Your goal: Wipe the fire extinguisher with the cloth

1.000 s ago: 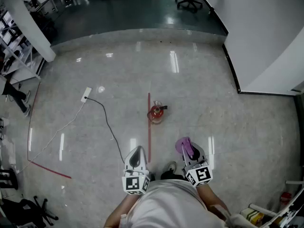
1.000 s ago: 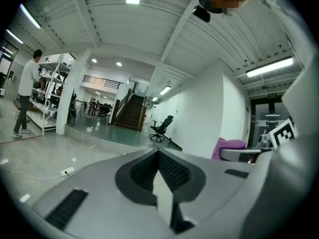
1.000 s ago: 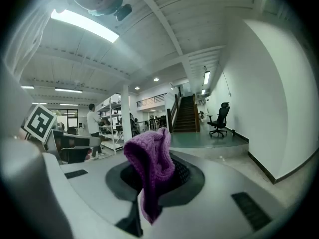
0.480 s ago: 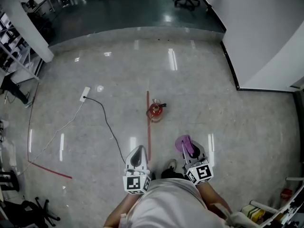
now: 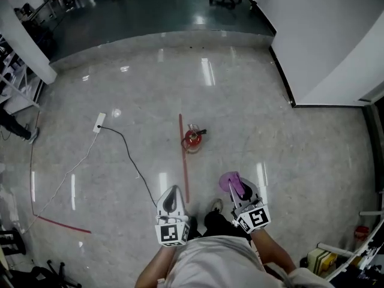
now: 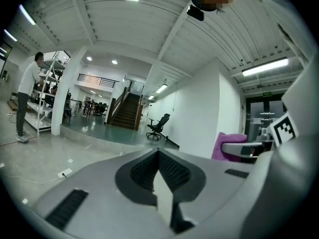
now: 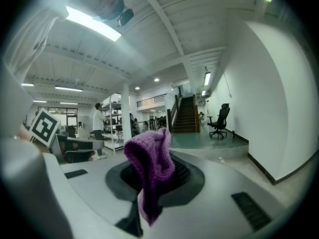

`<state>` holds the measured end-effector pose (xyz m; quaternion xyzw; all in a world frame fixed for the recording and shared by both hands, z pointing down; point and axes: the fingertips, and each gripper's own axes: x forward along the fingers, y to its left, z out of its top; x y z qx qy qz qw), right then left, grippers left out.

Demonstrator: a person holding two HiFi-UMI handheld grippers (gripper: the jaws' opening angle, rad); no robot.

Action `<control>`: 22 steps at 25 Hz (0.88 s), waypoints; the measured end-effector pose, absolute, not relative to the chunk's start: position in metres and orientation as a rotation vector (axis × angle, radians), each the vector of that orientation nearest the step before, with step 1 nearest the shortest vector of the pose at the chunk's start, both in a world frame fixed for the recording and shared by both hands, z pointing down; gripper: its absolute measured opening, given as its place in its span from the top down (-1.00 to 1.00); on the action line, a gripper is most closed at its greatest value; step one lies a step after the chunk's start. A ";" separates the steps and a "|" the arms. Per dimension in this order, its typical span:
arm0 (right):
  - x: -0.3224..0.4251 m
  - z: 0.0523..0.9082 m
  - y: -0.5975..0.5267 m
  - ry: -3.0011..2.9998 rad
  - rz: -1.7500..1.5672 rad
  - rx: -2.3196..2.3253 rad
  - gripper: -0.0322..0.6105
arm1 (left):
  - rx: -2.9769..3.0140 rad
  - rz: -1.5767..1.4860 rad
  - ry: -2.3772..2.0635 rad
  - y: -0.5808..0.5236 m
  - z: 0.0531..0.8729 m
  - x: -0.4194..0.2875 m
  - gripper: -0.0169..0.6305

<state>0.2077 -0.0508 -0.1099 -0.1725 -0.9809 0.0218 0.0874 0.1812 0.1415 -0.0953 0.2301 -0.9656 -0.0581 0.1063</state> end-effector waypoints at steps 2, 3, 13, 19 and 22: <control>0.207 -0.107 -0.052 -2.924 0.040 -0.513 0.72 | 0.690 -0.176 -2.853 0.142 -0.093 0.175 0.94; 0.205 -0.104 -0.054 -2.923 0.021 -0.511 0.72 | 0.700 -0.176 -2.855 0.139 -0.090 0.172 0.94; 0.138 -0.044 -0.092 -2.856 -0.009 -0.696 0.72 | 0.633 -0.089 -2.889 0.080 -0.005 0.135 0.94; 0.082 -0.001 -0.122 -2.795 -0.018 -0.870 0.72 | 0.431 -0.109 -2.898 0.050 0.035 0.110 0.94; 0.054 0.037 -0.133 -2.793 -0.012 -0.914 0.72 | 0.425 -0.098 -2.905 0.038 0.067 0.089 0.94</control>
